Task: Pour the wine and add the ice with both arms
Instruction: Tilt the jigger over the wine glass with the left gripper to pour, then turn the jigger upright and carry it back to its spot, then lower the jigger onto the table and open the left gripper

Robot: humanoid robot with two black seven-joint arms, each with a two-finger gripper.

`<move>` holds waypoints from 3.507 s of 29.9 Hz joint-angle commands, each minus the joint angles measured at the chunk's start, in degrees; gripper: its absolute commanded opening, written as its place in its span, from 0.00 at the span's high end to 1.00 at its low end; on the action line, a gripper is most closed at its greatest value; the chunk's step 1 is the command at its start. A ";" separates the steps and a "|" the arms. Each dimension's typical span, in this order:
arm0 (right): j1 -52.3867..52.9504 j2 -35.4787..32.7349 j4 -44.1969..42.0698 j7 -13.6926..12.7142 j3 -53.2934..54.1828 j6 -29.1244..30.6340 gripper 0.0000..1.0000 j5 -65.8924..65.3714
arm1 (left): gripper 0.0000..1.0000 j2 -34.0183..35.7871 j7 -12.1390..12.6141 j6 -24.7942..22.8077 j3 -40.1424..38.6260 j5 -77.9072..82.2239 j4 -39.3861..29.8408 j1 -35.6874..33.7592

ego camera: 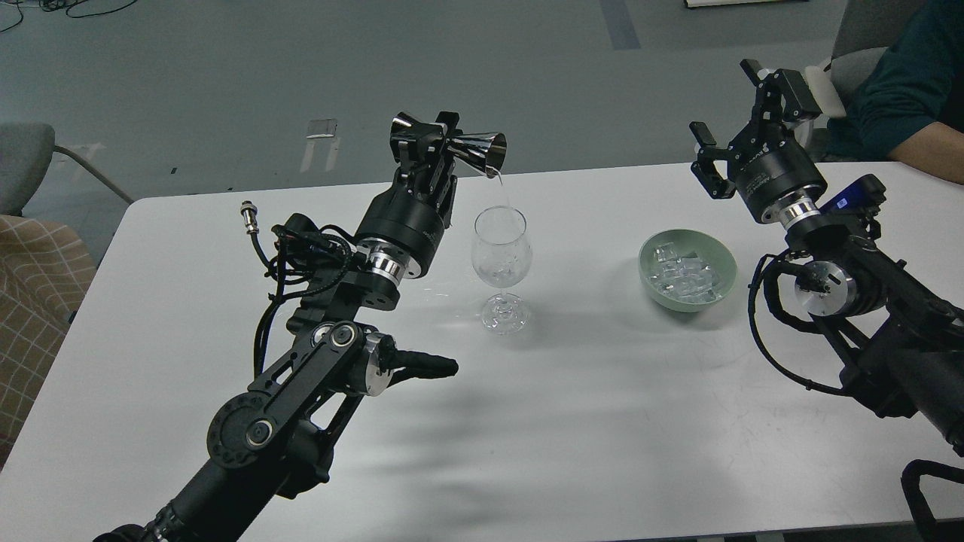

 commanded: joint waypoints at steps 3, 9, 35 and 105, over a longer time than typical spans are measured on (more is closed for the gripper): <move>-0.03 0.01 -0.01 0.00 0.00 0.00 0.00 0.00 | 1.00 0.00 -1.83 0.10 0.00 2.06 0.54 0.03; -0.03 0.01 -0.01 0.00 0.00 0.00 0.00 0.00 | 1.00 0.00 -3.85 0.37 0.00 5.14 0.98 0.03; -0.03 0.18 -0.09 0.00 -0.09 -0.09 0.00 0.00 | 1.00 0.00 0.44 3.97 -1.84 -0.71 -0.33 1.52; -0.29 1.50 -0.09 -0.70 -0.09 -2.55 0.00 -0.87 | 0.60 0.00 14.34 -13.08 -45.79 -55.24 12.41 17.52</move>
